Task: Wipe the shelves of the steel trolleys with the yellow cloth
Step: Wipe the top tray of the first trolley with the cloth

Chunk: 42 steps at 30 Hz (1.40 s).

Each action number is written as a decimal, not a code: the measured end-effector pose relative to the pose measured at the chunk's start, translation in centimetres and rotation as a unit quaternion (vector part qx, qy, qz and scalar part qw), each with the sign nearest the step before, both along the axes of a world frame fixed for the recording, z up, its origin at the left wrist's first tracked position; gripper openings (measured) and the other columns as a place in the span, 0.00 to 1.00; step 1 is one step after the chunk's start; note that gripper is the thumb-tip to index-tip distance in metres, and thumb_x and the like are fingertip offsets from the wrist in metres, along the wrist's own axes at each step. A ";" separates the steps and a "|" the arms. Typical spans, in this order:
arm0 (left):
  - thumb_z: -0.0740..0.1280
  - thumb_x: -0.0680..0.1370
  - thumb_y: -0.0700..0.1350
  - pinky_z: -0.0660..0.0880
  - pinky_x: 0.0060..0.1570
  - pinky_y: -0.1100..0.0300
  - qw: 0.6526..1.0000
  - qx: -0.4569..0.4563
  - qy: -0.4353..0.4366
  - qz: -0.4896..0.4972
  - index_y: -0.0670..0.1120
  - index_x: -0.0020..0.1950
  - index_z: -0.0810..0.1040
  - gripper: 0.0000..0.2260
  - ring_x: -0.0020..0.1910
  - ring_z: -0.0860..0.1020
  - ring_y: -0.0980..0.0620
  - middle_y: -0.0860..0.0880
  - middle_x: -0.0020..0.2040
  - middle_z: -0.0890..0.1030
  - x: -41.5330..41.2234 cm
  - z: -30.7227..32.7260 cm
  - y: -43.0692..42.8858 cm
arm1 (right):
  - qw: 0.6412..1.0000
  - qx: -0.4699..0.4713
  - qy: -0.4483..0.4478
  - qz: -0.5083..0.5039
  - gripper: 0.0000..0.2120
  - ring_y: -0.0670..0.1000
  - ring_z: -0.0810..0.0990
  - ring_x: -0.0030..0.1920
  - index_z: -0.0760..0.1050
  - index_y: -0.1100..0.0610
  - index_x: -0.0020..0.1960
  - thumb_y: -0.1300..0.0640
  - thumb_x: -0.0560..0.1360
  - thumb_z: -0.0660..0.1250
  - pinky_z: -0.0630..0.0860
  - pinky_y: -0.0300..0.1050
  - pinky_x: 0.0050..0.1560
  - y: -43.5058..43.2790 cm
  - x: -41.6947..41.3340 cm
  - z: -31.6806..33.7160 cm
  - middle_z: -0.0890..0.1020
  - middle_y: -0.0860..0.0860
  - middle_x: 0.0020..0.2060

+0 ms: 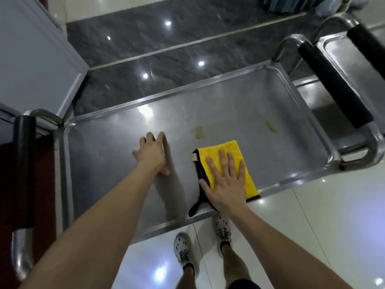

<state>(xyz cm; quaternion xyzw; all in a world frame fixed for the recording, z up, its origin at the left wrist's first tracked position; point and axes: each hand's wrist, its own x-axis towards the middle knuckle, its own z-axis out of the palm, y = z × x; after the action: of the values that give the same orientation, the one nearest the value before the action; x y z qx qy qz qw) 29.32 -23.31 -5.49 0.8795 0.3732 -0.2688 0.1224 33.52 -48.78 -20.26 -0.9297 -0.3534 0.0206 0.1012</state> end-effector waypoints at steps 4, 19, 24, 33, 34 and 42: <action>0.90 0.60 0.53 0.70 0.75 0.34 1.000 -0.002 -0.004 0.007 0.55 0.88 0.50 0.67 0.84 0.55 0.38 0.44 0.85 0.54 0.0 -1.3 0.6 | 1.000 -0.010 -0.013 0.000 0.39 0.60 0.44 0.87 0.54 0.42 0.87 0.27 0.81 0.55 0.48 0.75 0.80 3.0 9.3 0.1 0.48 0.55 0.87; 0.91 0.55 0.54 0.63 0.82 0.43 0.997 -0.001 -0.069 0.041 0.52 0.89 0.52 0.71 0.88 0.52 0.47 0.51 0.89 0.50 -1.3 -3.9 2.8 | 0.983 -0.033 0.011 0.182 0.35 0.63 0.43 0.86 0.52 0.41 0.87 0.30 0.83 0.46 0.43 0.78 0.79 22.5 16.1 1.2 0.47 0.56 0.87; 0.90 0.56 0.54 0.64 0.81 0.44 0.997 0.000 -0.069 0.043 0.50 0.88 0.54 0.68 0.88 0.53 0.47 0.51 0.89 0.50 -1.5 -3.4 2.7 | 0.979 -0.003 -0.001 0.203 0.33 0.63 0.43 0.86 0.53 0.43 0.87 0.32 0.85 0.51 0.45 0.77 0.79 15.1 8.9 1.1 0.48 0.57 0.87; 0.88 0.60 0.60 0.73 0.68 0.43 0.984 0.119 -0.111 0.067 0.53 0.77 0.72 0.49 0.71 0.71 0.40 0.45 0.71 0.73 -3.8 -2.5 -0.7 | 0.974 -0.025 0.011 0.224 0.31 0.60 0.42 0.87 0.50 0.42 0.87 0.36 0.87 0.52 0.49 0.75 0.80 3.2 0.8 0.7 0.46 0.53 0.88; 0.87 0.61 0.61 0.73 0.68 0.42 0.984 0.128 -0.110 0.064 0.53 0.76 0.72 0.48 0.71 0.72 0.40 0.44 0.70 0.73 -3.9 -2.5 -0.8 | 0.975 -0.028 0.012 0.222 0.31 0.58 0.42 0.87 0.50 0.42 0.87 0.37 0.87 0.51 0.50 0.73 0.81 1.8 1.4 0.7 0.46 0.51 0.88; 0.86 0.66 0.53 0.72 0.68 0.44 0.984 0.142 -0.099 -0.034 0.51 0.76 0.73 0.41 0.70 0.73 0.40 0.45 0.72 0.73 -1.4 -1.7 -5.5 | 0.993 -0.113 0.026 0.013 0.34 0.54 0.36 0.86 0.42 0.39 0.87 0.31 0.84 0.44 0.44 0.68 0.83 -9.1 8.7 2.4 0.38 0.48 0.87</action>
<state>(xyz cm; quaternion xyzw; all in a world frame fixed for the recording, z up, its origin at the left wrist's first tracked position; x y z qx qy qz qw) 27.87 -28.84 -7.18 0.9226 0.3631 -0.1284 0.0235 42.17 -57.85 -17.86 -0.9298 -0.3577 0.0861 0.0049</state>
